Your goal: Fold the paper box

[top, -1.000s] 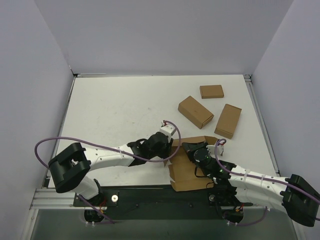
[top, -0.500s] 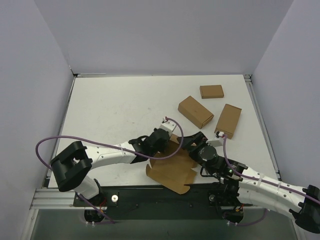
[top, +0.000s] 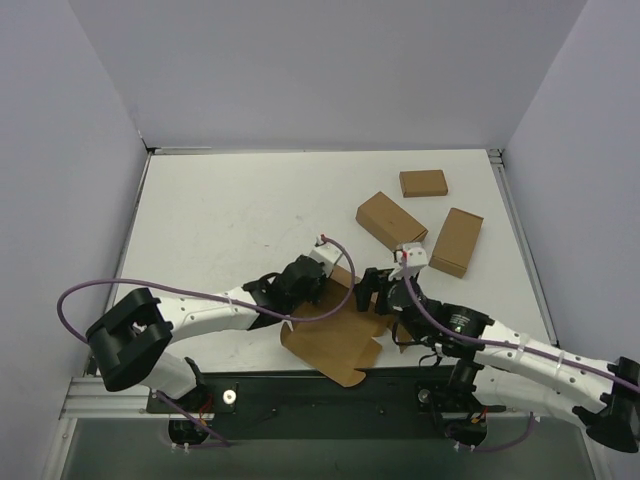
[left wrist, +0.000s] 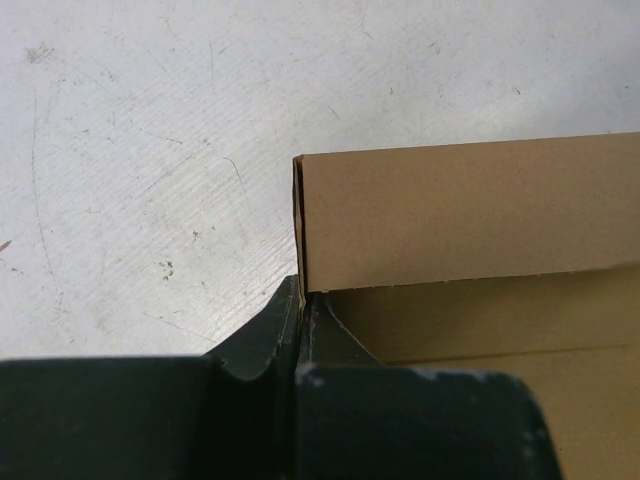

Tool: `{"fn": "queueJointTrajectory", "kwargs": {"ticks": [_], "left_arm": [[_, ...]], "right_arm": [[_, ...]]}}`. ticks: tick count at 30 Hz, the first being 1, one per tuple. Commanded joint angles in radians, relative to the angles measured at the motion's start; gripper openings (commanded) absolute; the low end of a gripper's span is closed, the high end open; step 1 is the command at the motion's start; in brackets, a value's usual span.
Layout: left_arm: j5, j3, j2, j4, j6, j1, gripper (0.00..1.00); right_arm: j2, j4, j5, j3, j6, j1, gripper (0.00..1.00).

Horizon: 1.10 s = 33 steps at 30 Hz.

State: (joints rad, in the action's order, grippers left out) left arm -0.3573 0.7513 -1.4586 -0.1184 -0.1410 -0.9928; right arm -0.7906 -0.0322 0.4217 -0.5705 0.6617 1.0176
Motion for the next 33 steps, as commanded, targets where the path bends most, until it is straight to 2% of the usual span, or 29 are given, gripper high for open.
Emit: {"fn": "queueJointTrajectory", "kwargs": {"ticks": [1,3,7,10,18,19,20,22,23,26,28,33], "left_arm": [[0.014,-0.02,0.03,-0.072,0.023,0.011,0.0],[0.012,-0.044,0.046,-0.102,0.026,0.014,0.0],[0.021,-0.09,0.075,-0.156,0.037,0.017,0.0],[0.029,-0.107,0.089,-0.175,0.04,0.019,0.0],[0.084,-0.09,0.083,-0.142,0.012,0.025,0.0],[0.086,-0.096,0.084,-0.147,0.012,0.026,0.0],[0.084,-0.099,0.087,-0.15,0.011,0.025,0.0],[0.086,-0.11,0.09,-0.161,0.004,0.028,0.0],[0.09,-0.113,0.092,-0.164,0.003,0.026,0.0],[0.104,-0.104,0.095,-0.162,-0.029,0.029,0.0],[0.116,-0.089,0.098,-0.141,-0.054,0.037,0.0],[0.146,-0.049,0.099,-0.084,-0.169,0.057,0.0]], "right_arm": [[-0.096,-0.015,0.194,0.007,-0.209,0.102,0.68],[-0.119,0.014,0.25,0.023,-0.243,0.128,0.7],[-0.194,0.058,0.218,0.025,-0.326,0.142,0.74],[-0.264,0.051,0.305,0.002,-0.362,0.177,0.75],[-0.475,0.066,0.489,-0.066,-0.419,0.252,0.69],[-0.49,0.058,0.529,-0.074,-0.418,0.256,0.65],[-0.502,0.046,0.551,-0.092,-0.418,0.257,0.55],[-0.559,0.035,0.63,-0.117,-0.421,0.277,0.41],[-0.582,-0.012,0.649,-0.146,-0.427,0.282,0.27],[-0.679,-0.07,0.75,-0.184,-0.436,0.302,0.05],[-0.739,-0.093,0.779,-0.218,-0.438,0.311,0.0],[-0.794,-0.117,0.821,-0.25,-0.425,0.317,0.0]]}}
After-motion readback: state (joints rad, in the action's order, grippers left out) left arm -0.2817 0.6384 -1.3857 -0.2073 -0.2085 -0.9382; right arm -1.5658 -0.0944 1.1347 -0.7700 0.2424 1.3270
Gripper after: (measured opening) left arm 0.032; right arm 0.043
